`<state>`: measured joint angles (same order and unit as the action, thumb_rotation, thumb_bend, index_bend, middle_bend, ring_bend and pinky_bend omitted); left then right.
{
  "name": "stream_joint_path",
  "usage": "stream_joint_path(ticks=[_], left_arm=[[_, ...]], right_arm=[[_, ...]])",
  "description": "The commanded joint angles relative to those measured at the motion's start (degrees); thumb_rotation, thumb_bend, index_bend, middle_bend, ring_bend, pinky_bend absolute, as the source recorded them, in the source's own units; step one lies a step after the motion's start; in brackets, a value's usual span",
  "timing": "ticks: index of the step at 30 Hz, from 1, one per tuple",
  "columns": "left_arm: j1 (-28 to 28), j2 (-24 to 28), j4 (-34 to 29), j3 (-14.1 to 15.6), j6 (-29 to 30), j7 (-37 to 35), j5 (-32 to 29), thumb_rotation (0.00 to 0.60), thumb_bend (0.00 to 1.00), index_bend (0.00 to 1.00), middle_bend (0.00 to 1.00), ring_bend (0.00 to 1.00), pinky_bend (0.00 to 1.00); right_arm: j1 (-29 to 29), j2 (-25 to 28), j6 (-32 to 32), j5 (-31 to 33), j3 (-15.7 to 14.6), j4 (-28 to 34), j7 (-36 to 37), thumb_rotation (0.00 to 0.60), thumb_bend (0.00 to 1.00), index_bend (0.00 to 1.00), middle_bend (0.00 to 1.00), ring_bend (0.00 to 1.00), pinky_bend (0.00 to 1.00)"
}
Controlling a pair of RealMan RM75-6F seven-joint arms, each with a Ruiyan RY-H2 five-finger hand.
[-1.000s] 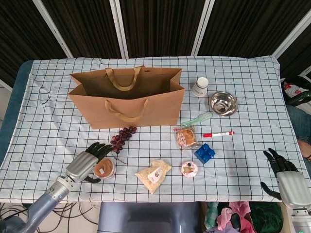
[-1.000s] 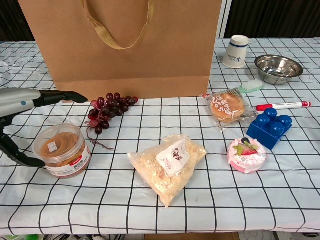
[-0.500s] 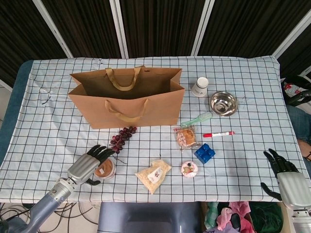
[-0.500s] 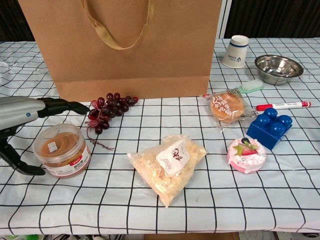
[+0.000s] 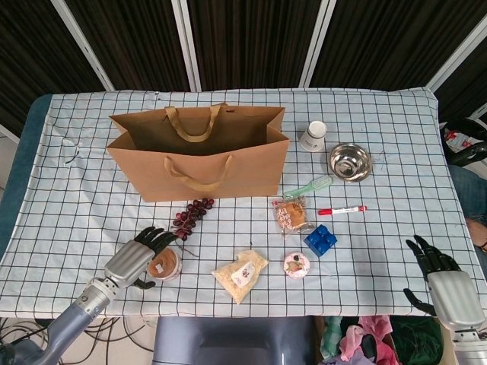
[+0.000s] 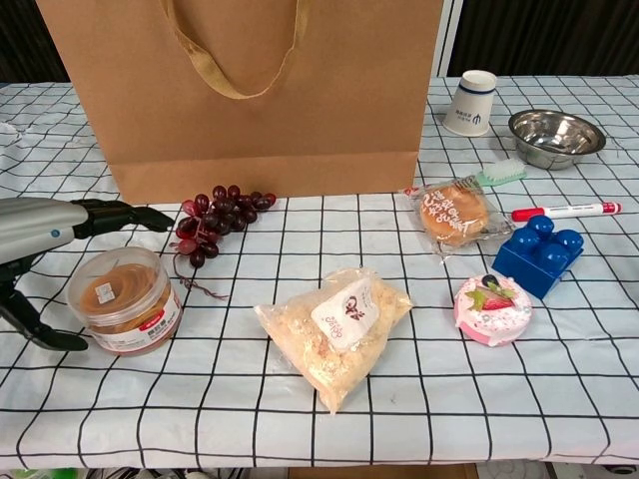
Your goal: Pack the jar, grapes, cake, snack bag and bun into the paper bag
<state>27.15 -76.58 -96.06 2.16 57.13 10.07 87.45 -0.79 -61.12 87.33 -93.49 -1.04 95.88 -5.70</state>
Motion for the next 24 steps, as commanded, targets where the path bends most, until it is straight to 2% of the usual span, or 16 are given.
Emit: stream_joint_path(ticks=[1,5,8,10,13,17,21,24], left_arm=[[0.4,-0.5,0.6,0.1,-0.4,-0.5,0.3,0.600,0.09,0.04,0.13,0.07,0.13],[0.7,-1.3,1.7,0.4,-0.9,-0.7,0.3,0.600,0.12,0.06,0.16,0.10,0.18],[1.1,-1.8,1.8,0.4,-1.4,-0.6,-0.2,0.600,0.18,0.11,0.21,0.16,0.25],[1.3,-1.9,1.5,0.4,-1.6,-0.4,-0.1,0.600,0.24,0.19,0.28,0.22,0.33],[1.4,-2.4,1.5,0.4,-0.9,0.2,0.7,0.600,0.31,0.28,0.37,0.29,0.40],[1.2,-2.8,1.7,0.0,0.7,0.9,1.2,0.600,0.36,0.35,0.44,0.33,0.43],[0.8,-1.8,0.6,-0.1,2.8,0.6,2.4,0.600,0.37,0.36,0.45,0.33,0.43],[-0.3,1.2,-2.6,-0.3,7.9,-2.4,5.7,0.600,0.37,0.36,0.45,0.33,0.43]], right_arm=[[0.0,0.0,-0.1,0.1,0.0,0.0,-0.1,0.600,0.17,0.08,0.06,0.15,0.24],[0.0,0.0,-0.2,0.3,0.1,0.0,0.1,0.600,0.17,0.08,0.06,0.15,0.24],[-0.1,0.1,-0.5,0.3,0.0,-0.1,0.3,0.600,0.17,0.08,0.06,0.15,0.24],[-0.2,0.2,-0.8,0.3,-0.1,-0.1,0.2,0.600,0.17,0.08,0.06,0.15,0.24],[-0.2,0.3,-0.9,0.4,-0.1,0.0,0.2,0.600,0.17,0.08,0.06,0.15,0.24],[-0.1,0.5,-0.5,0.5,0.0,0.1,0.5,0.600,0.17,0.08,0.06,0.15,0.24],[0.0,0.8,-0.2,0.5,0.1,0.1,0.9,0.600,0.17,0.08,0.06,0.15,0.24],[0.1,0.9,0.0,0.7,0.2,0.1,1.2,0.600,0.17,0.08,0.06,0.15,0.24]])
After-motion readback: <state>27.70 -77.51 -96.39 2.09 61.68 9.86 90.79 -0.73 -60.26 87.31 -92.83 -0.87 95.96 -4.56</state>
